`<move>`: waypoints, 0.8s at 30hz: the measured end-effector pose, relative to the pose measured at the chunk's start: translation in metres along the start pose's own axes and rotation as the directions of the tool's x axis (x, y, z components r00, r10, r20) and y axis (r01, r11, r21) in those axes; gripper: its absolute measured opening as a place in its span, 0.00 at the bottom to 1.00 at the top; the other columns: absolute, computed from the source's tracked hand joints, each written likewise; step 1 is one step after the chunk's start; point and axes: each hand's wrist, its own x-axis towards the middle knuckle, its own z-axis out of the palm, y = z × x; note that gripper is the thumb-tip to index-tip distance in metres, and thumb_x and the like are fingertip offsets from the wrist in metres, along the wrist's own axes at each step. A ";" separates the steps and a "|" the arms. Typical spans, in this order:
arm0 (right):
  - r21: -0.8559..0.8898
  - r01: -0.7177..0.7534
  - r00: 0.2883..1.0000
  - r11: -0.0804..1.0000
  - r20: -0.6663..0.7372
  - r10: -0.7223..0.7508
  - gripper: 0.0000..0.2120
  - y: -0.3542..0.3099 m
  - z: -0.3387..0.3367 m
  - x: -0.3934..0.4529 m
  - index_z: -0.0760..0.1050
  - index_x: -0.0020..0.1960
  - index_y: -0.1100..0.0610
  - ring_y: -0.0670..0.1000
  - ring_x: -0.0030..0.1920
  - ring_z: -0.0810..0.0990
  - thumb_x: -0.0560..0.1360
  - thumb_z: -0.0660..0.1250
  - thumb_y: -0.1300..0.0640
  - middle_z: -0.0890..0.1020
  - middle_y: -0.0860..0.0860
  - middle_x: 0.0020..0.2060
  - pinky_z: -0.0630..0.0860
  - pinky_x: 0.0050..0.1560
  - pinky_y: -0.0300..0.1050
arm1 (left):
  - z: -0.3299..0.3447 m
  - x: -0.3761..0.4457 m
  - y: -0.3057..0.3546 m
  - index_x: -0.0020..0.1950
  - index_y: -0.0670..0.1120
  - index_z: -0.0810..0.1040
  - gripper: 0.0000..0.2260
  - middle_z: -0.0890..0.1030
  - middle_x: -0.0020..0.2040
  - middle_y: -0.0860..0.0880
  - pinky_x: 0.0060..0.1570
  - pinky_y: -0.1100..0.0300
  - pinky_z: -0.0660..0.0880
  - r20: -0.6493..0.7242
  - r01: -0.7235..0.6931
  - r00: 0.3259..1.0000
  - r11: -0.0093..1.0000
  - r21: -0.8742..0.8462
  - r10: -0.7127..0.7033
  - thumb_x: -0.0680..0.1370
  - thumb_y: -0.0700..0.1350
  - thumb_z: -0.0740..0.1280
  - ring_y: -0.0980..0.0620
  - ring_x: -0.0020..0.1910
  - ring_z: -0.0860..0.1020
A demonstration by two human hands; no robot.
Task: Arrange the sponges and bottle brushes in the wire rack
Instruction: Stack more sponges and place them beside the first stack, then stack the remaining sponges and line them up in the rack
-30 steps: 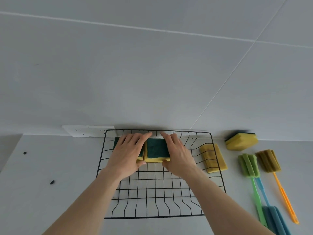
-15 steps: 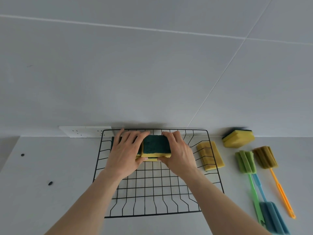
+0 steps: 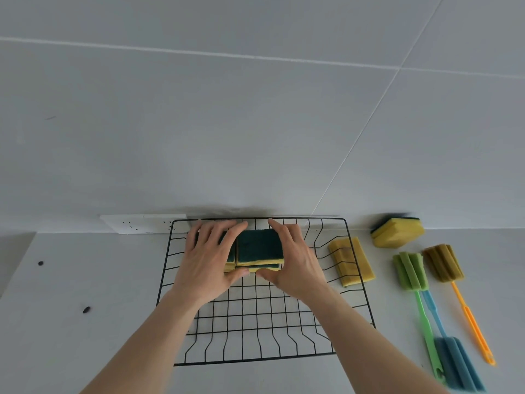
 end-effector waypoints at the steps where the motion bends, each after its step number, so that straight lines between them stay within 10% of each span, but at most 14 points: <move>1: 0.030 -0.003 1.000 1.000 -0.009 0.003 0.48 0.001 0.001 -0.002 0.56 0.76 0.46 0.48 0.54 0.76 0.65 0.80 0.45 0.68 0.47 0.62 0.80 0.48 0.43 | 0.000 0.001 0.000 0.75 0.54 0.64 0.41 0.71 0.67 0.53 0.75 0.44 0.56 0.003 -0.001 1.000 1.000 0.003 0.001 0.67 0.66 0.73 0.46 0.66 0.68; 16: -0.017 -0.120 0.989 0.993 -0.086 0.118 0.32 0.014 -0.031 -0.032 0.62 0.73 0.43 0.49 0.52 0.80 0.74 0.72 0.45 0.74 0.44 0.62 0.80 0.45 0.49 | -0.024 0.003 0.028 0.74 0.53 0.65 0.37 0.71 0.67 0.52 0.73 0.43 0.60 0.036 0.043 0.998 0.998 -0.048 -0.042 0.70 0.62 0.74 0.46 0.67 0.67; 24: -0.015 -0.247 0.929 0.969 -0.288 0.232 0.04 0.060 -0.093 -0.077 0.76 0.48 0.45 0.46 0.37 0.80 0.76 0.69 0.47 0.80 0.41 0.40 0.77 0.33 0.46 | -0.033 0.025 0.099 0.61 0.55 0.76 0.15 0.78 0.56 0.57 0.70 0.50 0.66 -0.018 -0.041 0.999 0.990 -0.137 0.039 0.78 0.59 0.66 0.51 0.61 0.73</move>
